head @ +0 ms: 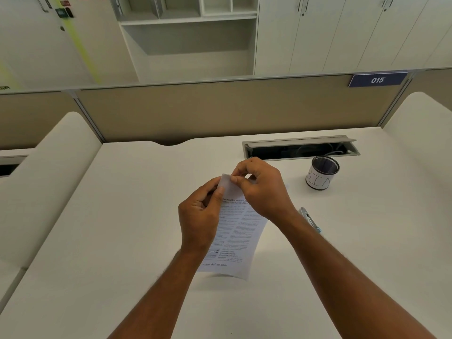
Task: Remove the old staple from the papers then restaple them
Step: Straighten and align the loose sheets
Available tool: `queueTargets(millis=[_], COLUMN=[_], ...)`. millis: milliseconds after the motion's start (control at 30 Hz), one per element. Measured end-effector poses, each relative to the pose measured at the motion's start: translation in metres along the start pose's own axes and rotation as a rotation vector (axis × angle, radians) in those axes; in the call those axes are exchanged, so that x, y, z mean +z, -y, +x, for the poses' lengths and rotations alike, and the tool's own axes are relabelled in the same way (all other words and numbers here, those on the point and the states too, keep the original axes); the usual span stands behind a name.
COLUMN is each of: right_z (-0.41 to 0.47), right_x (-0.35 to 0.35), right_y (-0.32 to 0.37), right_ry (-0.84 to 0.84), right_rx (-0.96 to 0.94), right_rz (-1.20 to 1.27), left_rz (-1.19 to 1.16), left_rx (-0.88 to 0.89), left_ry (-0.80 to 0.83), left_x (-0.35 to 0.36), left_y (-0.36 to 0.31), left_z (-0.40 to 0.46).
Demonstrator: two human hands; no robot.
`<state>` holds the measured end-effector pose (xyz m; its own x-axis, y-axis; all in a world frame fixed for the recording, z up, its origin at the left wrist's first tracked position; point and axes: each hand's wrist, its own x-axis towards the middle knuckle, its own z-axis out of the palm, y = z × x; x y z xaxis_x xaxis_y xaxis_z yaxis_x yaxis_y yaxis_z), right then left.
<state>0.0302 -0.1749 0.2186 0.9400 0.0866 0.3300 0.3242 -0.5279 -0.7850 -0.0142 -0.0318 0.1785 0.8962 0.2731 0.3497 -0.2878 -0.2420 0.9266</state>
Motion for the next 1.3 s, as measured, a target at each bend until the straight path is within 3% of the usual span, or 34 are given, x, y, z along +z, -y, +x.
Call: queueTargets(millis=[367,567,667,800,867,1100,1300], right_z=[-0.002,0.001,-0.006,-0.018,-0.024,-0.031,-0.036], right_x=[0.000,-0.025,-0.035,-0.027,-0.021,-0.017,-0.008], right_y=[0.000,-0.029,-0.056,-0.084,-0.092,-0.089,-0.078], right_ry=[-0.008,-0.039,-0.091,0.057,0.110,0.052,-0.081], right_rx=[-0.032,-0.047,0.135,0.284,0.288,0.284,0.284], right_rz=[0.017,0.029,0.235,0.738,0.833,0.798,0.680], left_rz=[-0.002,-0.120,-0.228,-0.383,-0.378,-0.218,-0.126], left_rx=[0.003,-0.039,-0.080,-0.207,-0.198,0.010,0.040], left_ry=[-0.020,-0.134,-0.182,-0.159,-0.162,-0.180,-0.155], left_x=[0.001,-0.011,-0.021,-0.023,-0.022,-0.021,-0.018], left_y=[0.003,0.000,-0.005,-0.001,-0.001,-0.002,0.011], left_z=[0.000,0.012,0.022,0.031,0.032,0.031,0.026])
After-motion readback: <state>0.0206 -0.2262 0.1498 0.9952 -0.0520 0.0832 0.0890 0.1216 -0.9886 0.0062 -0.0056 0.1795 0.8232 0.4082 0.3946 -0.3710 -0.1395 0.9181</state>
